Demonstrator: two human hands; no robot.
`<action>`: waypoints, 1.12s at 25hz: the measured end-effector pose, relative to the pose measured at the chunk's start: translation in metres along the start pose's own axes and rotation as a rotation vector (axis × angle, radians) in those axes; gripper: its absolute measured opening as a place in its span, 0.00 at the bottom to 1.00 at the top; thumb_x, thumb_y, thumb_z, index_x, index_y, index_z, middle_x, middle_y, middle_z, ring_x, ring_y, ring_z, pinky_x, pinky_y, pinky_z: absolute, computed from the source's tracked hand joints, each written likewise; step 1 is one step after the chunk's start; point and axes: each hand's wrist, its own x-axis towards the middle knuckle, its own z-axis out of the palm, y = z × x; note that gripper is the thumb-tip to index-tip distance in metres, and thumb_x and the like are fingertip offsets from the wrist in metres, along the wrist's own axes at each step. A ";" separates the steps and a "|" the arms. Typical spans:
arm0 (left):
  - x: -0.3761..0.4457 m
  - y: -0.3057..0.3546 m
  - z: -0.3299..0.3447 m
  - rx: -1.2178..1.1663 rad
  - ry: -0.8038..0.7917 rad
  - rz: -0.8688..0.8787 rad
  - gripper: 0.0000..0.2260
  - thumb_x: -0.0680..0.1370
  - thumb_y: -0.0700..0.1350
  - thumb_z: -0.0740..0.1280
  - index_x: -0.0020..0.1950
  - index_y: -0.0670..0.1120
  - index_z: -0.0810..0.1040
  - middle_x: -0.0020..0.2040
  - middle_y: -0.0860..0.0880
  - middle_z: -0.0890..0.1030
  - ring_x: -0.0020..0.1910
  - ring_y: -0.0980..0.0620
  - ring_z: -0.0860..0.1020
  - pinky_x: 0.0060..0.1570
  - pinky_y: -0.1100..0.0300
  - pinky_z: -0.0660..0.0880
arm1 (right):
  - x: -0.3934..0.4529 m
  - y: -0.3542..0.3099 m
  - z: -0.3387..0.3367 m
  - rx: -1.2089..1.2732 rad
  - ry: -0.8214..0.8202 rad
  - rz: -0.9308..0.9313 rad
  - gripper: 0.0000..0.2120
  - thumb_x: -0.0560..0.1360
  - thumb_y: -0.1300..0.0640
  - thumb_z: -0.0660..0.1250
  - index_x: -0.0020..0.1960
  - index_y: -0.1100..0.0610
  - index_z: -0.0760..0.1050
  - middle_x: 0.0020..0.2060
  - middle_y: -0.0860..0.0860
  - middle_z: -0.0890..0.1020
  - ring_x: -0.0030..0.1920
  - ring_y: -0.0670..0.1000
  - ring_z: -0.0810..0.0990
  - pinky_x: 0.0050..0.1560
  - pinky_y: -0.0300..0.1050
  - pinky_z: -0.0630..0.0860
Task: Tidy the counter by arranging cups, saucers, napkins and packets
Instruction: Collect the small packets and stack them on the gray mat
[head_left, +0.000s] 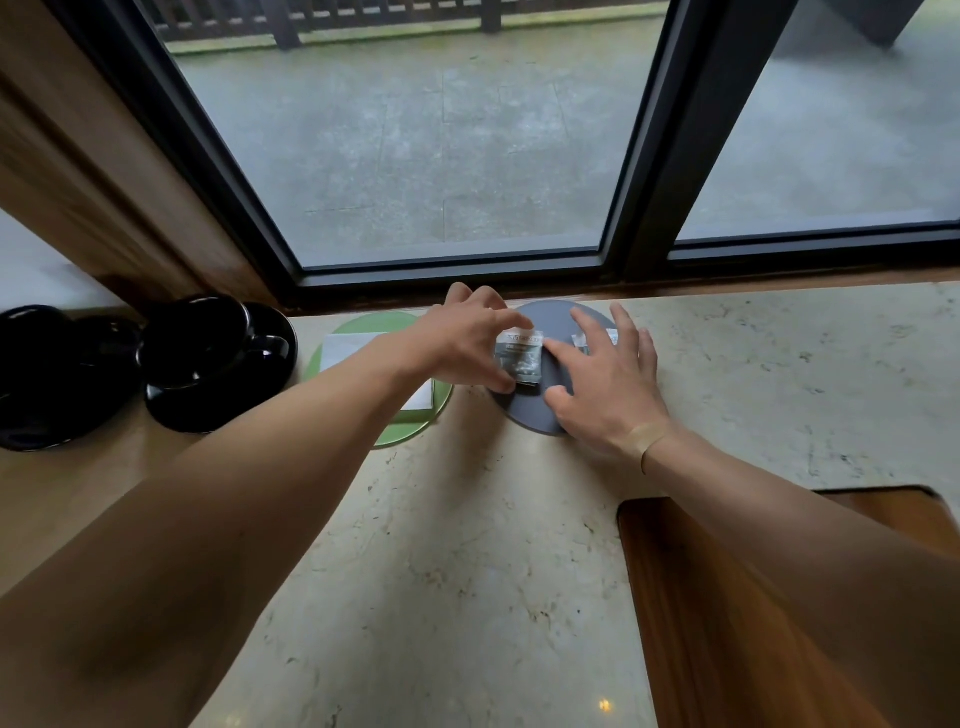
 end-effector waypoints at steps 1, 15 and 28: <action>0.000 0.000 0.000 -0.010 -0.002 -0.003 0.34 0.67 0.57 0.73 0.72 0.61 0.66 0.67 0.50 0.66 0.64 0.46 0.60 0.64 0.48 0.68 | -0.001 0.000 0.001 0.004 0.004 0.001 0.27 0.74 0.46 0.60 0.73 0.43 0.63 0.77 0.52 0.52 0.76 0.59 0.38 0.74 0.62 0.40; 0.001 0.005 -0.006 0.122 0.063 0.046 0.30 0.64 0.58 0.72 0.65 0.54 0.72 0.66 0.50 0.66 0.63 0.47 0.63 0.60 0.48 0.71 | -0.005 0.004 0.004 0.012 0.039 0.009 0.27 0.75 0.48 0.59 0.73 0.47 0.63 0.77 0.52 0.56 0.76 0.58 0.42 0.75 0.60 0.44; -0.006 0.001 0.008 0.101 0.113 -0.026 0.34 0.66 0.64 0.70 0.70 0.56 0.68 0.67 0.50 0.67 0.65 0.46 0.63 0.57 0.51 0.68 | -0.005 -0.002 0.004 0.045 0.047 -0.005 0.26 0.74 0.49 0.60 0.73 0.46 0.63 0.77 0.52 0.56 0.76 0.58 0.42 0.75 0.61 0.43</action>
